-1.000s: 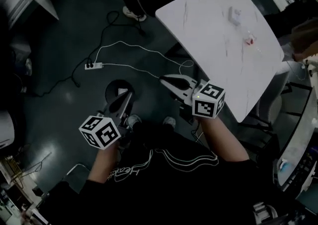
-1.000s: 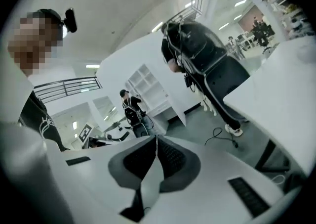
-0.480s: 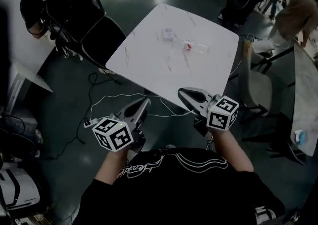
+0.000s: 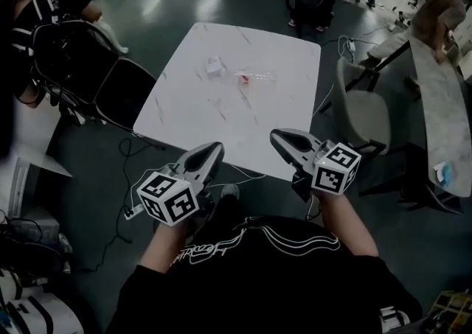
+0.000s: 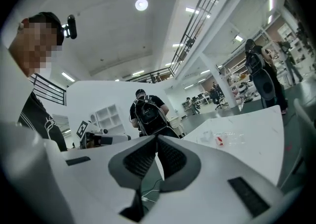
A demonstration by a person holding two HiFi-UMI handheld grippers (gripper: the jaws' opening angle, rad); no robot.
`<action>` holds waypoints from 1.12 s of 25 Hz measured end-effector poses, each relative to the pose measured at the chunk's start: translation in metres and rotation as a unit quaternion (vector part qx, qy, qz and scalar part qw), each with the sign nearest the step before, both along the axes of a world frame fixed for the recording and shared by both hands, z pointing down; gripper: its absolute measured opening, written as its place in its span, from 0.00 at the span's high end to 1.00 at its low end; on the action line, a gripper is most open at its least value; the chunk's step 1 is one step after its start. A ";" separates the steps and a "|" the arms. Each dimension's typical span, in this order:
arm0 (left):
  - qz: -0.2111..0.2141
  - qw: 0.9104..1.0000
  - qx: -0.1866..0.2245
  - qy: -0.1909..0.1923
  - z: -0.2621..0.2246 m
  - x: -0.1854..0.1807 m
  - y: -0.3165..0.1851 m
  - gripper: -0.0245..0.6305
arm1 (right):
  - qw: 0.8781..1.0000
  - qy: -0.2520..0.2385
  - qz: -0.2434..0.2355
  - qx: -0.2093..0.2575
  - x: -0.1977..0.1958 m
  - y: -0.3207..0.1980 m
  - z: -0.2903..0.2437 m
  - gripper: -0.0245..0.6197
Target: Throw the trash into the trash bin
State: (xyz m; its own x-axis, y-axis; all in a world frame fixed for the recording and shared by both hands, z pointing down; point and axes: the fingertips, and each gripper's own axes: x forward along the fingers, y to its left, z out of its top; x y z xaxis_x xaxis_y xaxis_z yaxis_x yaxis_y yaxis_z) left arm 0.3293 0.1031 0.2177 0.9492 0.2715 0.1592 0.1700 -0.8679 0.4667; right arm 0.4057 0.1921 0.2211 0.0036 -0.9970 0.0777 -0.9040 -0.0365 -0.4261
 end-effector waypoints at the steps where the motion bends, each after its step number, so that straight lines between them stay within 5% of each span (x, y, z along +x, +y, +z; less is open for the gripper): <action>1: 0.003 1.000 -0.005 -0.002 0.003 0.006 -0.004 0.95 | 1.000 0.002 0.005 -0.006 0.006 -0.003 0.003 0.90; 14: 0.071 0.996 -0.044 -0.034 0.038 0.110 -0.091 0.95 | 0.994 0.056 0.067 -0.068 0.110 -0.074 0.012 0.89; 18: 0.093 0.993 -0.066 -0.033 0.042 0.137 -0.115 0.95 | 0.987 0.092 0.062 -0.118 0.131 -0.103 0.021 0.74; 25: 0.118 0.989 -0.078 -0.053 0.065 0.173 -0.145 0.95 | 0.967 0.173 0.045 -0.180 0.158 -0.148 0.030 0.50; 28: 0.126 0.987 -0.083 -0.059 0.072 0.185 -0.155 0.95 | 0.936 0.250 0.047 -0.245 0.177 -0.159 0.041 0.48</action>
State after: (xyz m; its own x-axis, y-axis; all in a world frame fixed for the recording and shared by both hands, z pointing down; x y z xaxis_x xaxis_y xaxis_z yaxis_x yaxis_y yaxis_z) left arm 0.5148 -0.0520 0.2899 0.8260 0.5280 0.1974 0.3066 -0.7146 0.6287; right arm 0.5829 0.0329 0.2618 0.2475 -0.8357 0.4903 -0.9688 -0.2065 0.1372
